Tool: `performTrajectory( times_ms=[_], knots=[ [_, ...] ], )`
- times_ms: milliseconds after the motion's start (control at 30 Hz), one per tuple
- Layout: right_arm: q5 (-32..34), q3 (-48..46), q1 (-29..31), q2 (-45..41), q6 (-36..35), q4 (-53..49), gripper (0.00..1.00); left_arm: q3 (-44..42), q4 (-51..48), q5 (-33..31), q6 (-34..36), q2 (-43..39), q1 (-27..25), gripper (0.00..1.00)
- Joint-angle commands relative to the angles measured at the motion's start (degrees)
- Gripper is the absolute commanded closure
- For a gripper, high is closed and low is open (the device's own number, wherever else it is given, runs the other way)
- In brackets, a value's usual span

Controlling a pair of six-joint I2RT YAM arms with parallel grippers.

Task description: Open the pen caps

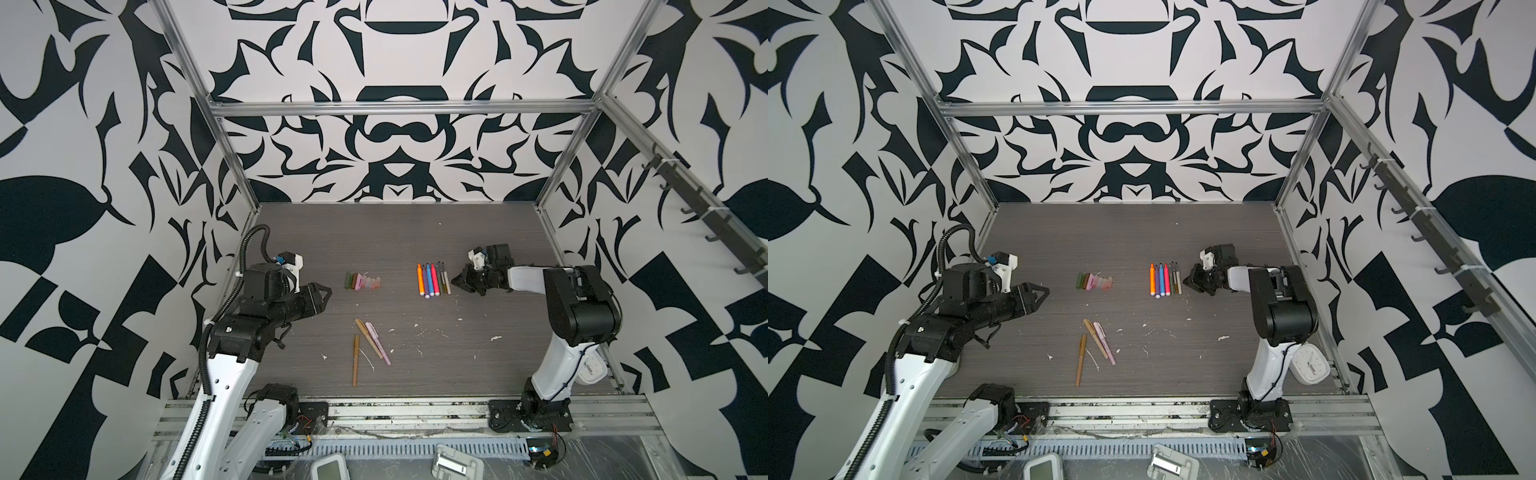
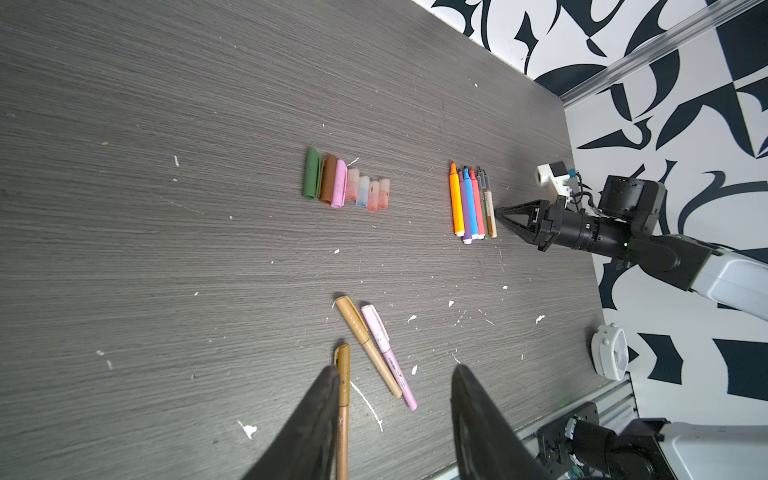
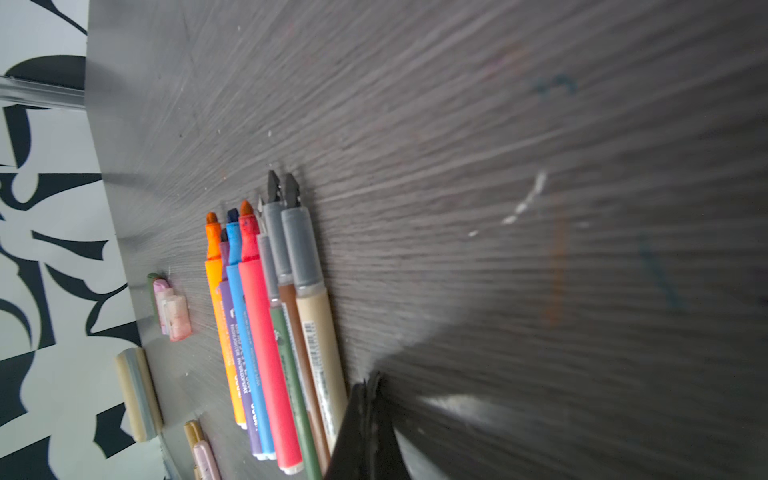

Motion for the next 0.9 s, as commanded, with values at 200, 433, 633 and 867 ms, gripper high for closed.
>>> performTrajectory(
  times_ms=[200,433,633,867],
  knots=[
    [-2.5,-0.7,0.2,-0.4,0.9,2.7,1.0,-0.7,-0.1,0.3,-0.1,0.0,0.0,0.53],
    [-3.4,-1.1,0.4,0.0,1.6,4.0,1.0,-0.7,-0.1,0.2,-0.1,0.4,0.0,0.53],
    [-2.6,-1.2,0.3,0.0,1.7,3.9,1.0,-0.7,-0.1,0.1,-0.1,0.5,0.0,0.53],
    [-0.1,-0.7,0.3,-1.3,0.4,1.7,1.0,-0.7,-0.1,0.1,-0.1,0.4,0.0,0.53]
  ],
)
